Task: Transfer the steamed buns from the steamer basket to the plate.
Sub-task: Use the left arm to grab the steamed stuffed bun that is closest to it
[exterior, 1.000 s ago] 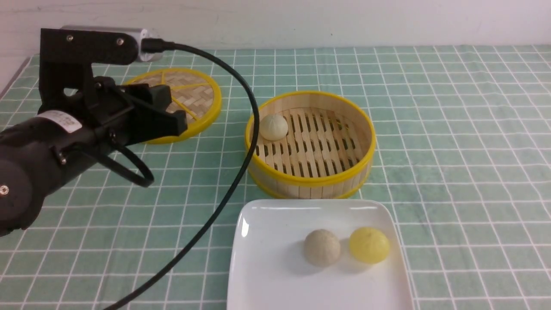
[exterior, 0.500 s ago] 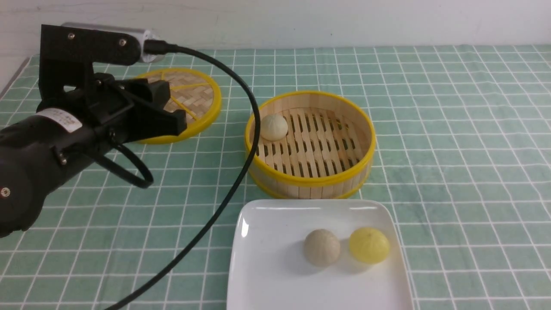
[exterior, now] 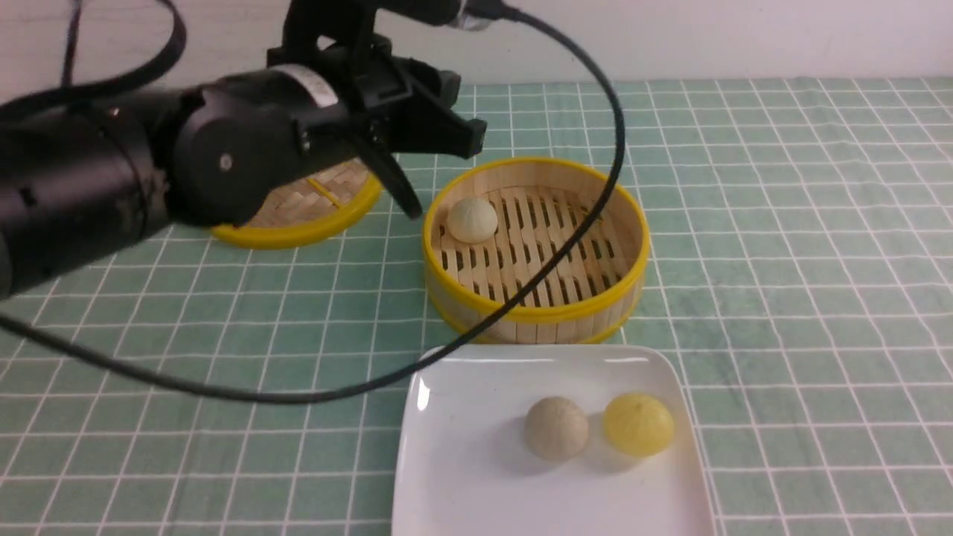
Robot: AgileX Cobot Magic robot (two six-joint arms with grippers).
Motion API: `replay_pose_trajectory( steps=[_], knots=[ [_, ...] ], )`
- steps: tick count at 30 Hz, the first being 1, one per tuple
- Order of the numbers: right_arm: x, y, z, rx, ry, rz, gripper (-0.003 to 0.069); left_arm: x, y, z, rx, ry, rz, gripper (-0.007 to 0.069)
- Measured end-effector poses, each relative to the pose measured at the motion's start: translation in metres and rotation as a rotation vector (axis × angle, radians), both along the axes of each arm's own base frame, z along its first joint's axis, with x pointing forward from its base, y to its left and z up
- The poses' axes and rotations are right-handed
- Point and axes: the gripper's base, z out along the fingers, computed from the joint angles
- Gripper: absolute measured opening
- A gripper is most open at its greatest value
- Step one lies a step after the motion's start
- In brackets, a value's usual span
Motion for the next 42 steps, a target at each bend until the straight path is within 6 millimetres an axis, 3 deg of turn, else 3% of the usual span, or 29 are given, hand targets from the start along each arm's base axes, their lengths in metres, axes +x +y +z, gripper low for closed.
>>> replay_pose_trajectory(
  steps=[6, 8, 12, 15, 16, 18, 26, 28, 42],
  knots=[
    [0.000, 0.000, 0.000, 0.001, 0.002, 0.000, 0.0526, 0.045, 0.006, 0.002, 0.178, 0.150, 0.002, 0.0245],
    [0.000, 0.000, 0.000, 0.001, 0.002, 0.000, 0.0526, 0.051, 0.006, 0.003, 0.232, 0.149, -0.003, 0.0245],
    [0.000, 0.000, 0.000, 0.003, 0.004, 0.000, 0.0526, 0.070, 0.003, -0.013, 0.469, 0.168, -0.059, 0.0245],
    [0.000, 0.000, 0.000, 0.012, 0.008, 0.002, 0.0526, 0.078, 0.000, -0.025, 0.530, 0.172, -0.092, 0.0248],
    [-0.001, 0.001, 0.000, 0.023, 0.012, 0.004, 0.0526, 0.084, -0.003, -0.037, 0.556, 0.180, -0.113, 0.0260],
    [-0.001, 0.001, -0.001, 0.025, 0.016, 0.005, 0.0526, 0.087, -0.005, -0.043, 0.561, 0.178, -0.121, 0.0273],
    [-0.001, 0.001, -0.003, 0.021, 0.037, 0.005, 0.0526, 0.106, -0.019, -0.087, 0.475, 0.232, -0.135, 0.0472],
    [-0.001, 0.001, -0.003, 0.021, 0.038, 0.006, 0.0526, 0.107, -0.021, -0.093, 0.431, 0.258, -0.132, 0.0491],
    [-0.001, 0.001, -0.003, 0.027, 0.044, 0.007, 0.0526, 0.096, -0.057, -0.085, 0.309, 0.248, -0.180, 0.0495]
  ],
)
